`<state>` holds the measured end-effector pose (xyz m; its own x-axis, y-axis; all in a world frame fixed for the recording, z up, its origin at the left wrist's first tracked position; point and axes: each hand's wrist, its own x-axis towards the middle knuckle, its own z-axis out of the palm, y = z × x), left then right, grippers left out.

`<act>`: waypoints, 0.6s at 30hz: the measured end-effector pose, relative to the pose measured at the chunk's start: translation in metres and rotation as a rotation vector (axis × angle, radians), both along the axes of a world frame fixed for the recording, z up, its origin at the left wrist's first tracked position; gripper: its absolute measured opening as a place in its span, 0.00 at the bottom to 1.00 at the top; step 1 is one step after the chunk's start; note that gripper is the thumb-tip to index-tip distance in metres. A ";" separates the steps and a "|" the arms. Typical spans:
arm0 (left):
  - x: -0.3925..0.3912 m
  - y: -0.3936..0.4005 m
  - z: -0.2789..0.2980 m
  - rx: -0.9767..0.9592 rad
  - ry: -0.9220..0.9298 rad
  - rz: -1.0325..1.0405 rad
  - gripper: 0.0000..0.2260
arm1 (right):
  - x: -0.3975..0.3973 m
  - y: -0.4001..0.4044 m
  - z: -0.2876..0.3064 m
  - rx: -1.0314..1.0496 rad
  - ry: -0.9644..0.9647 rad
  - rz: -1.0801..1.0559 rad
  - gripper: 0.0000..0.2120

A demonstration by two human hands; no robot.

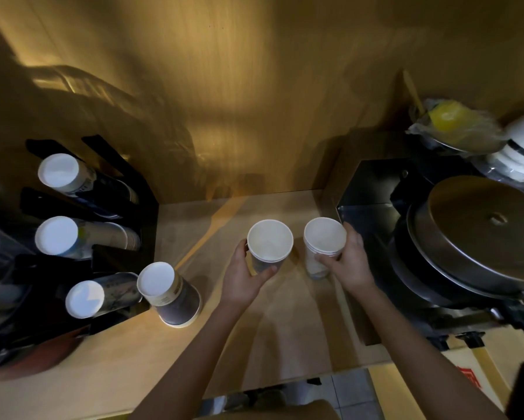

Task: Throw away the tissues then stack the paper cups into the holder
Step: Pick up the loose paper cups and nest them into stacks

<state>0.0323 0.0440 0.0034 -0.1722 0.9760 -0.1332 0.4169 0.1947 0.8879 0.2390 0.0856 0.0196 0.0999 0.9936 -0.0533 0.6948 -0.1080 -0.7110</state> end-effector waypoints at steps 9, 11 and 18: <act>-0.005 -0.005 0.003 -0.048 0.047 -0.011 0.36 | -0.007 0.003 -0.004 0.023 -0.014 -0.001 0.39; -0.005 -0.005 0.003 -0.034 0.052 -0.015 0.35 | -0.007 0.002 -0.005 0.033 -0.007 -0.011 0.38; -0.005 -0.006 0.002 -0.018 0.037 -0.024 0.33 | -0.008 -0.009 -0.005 0.007 0.001 -0.133 0.40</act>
<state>0.0272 0.0380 0.0053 -0.1542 0.9774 -0.1447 0.4544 0.2001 0.8680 0.2308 0.0770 0.0141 0.2311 0.9718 -0.0468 0.6739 -0.1946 -0.7127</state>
